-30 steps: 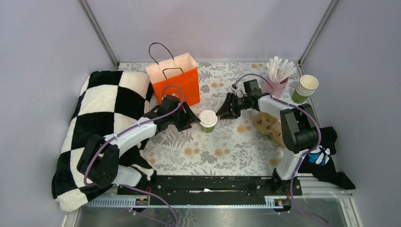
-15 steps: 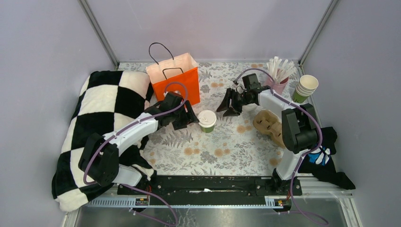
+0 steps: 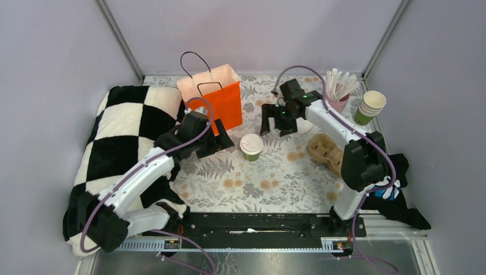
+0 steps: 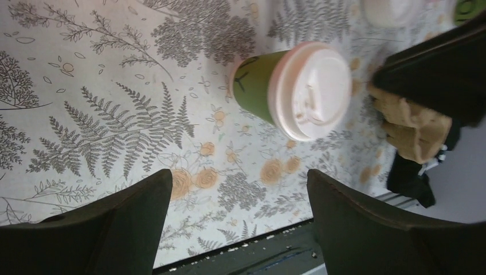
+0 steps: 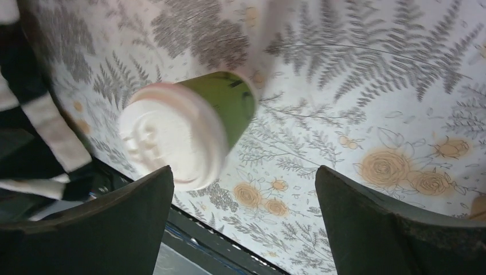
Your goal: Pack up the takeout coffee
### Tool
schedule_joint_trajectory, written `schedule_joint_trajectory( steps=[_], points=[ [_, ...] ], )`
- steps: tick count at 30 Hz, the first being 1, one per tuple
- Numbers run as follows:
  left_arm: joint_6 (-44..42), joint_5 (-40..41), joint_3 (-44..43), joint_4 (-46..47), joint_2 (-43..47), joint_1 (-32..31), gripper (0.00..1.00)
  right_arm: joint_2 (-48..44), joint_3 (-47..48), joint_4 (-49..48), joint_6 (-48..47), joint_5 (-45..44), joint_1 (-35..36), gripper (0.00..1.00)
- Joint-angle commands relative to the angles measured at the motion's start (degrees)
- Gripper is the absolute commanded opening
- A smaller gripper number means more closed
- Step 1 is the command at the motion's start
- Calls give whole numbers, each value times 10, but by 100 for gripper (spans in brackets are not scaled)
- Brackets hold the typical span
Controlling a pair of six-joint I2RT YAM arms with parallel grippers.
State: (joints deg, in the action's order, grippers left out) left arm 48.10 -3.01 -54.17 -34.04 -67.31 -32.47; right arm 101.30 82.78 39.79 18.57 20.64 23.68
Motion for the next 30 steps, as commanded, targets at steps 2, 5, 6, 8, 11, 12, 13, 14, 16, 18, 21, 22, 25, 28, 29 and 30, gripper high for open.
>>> schedule_joint_trajectory(
  steps=[2,5,6,8,11,12,13,14,16,18,21,22,25,28,29,30],
  points=[
    [-9,14,-57,-47,78,0,94,-3,102,86,-75,-115,104,100],
    [-5,20,-77,-69,98,-1,94,28,158,113,-92,-146,145,100],
    [-3,21,-82,-75,102,-1,94,39,173,121,-95,-158,156,100],
    [0,23,-92,-78,107,0,95,63,202,141,-104,-183,175,100],
    [-5,28,-104,-87,102,0,95,92,233,167,-113,-227,194,100],
    [-7,28,-108,-89,98,0,95,100,240,170,-117,-236,199,100],
    [-9,28,-110,-91,96,1,95,105,242,172,-119,-243,203,100],
    [-10,28,-112,-92,94,0,95,108,243,172,-122,-244,206,100],
    [-10,28,-114,-92,92,0,95,112,243,168,-123,-236,208,100],
    [-10,27,-117,-92,90,0,95,113,241,162,-123,-225,211,100],
    [-12,27,-118,-92,88,0,96,114,235,153,-117,-220,214,100],
    [-12,26,-118,-92,87,0,96,116,234,151,-116,-216,214,100],
    [-11,25,-120,-91,85,0,96,121,232,147,-115,-212,218,100],
    [-12,26,-121,-91,83,0,96,123,239,150,-111,-213,223,100],
    [-13,27,-122,-91,83,0,96,121,245,151,-109,-213,224,100],
    [-13,27,-121,-91,82,0,96,119,251,153,-107,-214,224,100]
  ],
)
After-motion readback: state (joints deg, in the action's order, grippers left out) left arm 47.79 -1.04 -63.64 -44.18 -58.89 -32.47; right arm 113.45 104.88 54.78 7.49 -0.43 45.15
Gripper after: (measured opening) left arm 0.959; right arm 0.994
